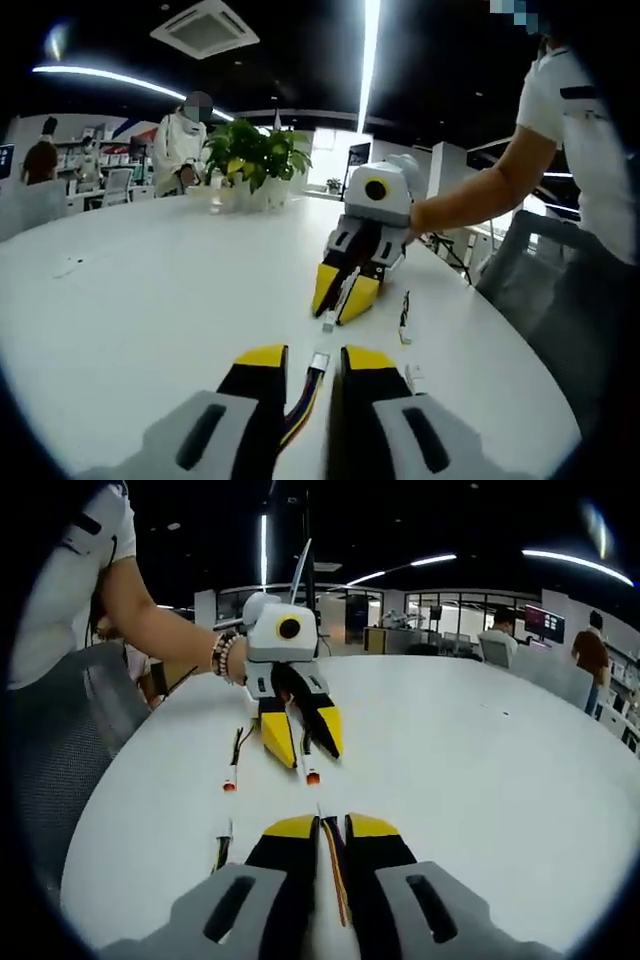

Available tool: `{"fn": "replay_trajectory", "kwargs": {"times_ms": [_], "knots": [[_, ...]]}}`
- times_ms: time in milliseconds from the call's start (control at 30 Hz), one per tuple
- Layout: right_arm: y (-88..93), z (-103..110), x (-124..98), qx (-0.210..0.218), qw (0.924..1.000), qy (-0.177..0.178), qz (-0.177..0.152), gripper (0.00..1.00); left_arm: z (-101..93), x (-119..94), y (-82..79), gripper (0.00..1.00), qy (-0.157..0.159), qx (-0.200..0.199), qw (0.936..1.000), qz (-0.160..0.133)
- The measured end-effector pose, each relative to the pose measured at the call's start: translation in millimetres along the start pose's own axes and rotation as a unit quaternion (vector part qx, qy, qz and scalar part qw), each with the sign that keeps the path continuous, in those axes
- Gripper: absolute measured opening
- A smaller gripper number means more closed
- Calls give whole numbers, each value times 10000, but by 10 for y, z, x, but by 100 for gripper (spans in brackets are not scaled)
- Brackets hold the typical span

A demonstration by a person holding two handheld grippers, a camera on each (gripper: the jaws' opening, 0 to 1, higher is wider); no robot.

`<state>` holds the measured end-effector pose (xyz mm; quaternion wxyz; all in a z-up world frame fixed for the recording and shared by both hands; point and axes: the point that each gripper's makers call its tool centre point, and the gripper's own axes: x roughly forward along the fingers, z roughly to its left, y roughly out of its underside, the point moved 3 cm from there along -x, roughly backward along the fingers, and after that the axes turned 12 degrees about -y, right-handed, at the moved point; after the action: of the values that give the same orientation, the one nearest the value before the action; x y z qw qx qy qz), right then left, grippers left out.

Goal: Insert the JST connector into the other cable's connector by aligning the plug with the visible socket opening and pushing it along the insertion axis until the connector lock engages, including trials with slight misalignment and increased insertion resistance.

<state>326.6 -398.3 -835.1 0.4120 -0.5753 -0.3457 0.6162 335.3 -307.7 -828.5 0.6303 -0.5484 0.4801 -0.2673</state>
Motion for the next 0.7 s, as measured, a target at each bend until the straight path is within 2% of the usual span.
{"fn": "replay_trajectory", "kwargs": {"times_ms": [100, 300, 467, 567, 700], "knots": [[0, 6, 3, 1, 10000, -38, -23, 5, -28, -1, 52, 12, 45, 93, 9998, 143], [-3, 9, 1, 31, 9999, -94, -133, 5, -8, 4, 60, 2, 54, 163, 9998, 110], [-11, 15, 3, 32, 9997, -181, -132, 4, -1, 10, 61, 1, 57, 320, 9994, 107], [-37, 27, -6, 42, 9998, -185, -10, 4, -8, -9, 67, 1, 118, 395, 9989, 213], [-146, 56, -60, 49, 9996, -225, -134, 4, -8, -81, -2, 0, 164, 523, 9982, 242]]}}
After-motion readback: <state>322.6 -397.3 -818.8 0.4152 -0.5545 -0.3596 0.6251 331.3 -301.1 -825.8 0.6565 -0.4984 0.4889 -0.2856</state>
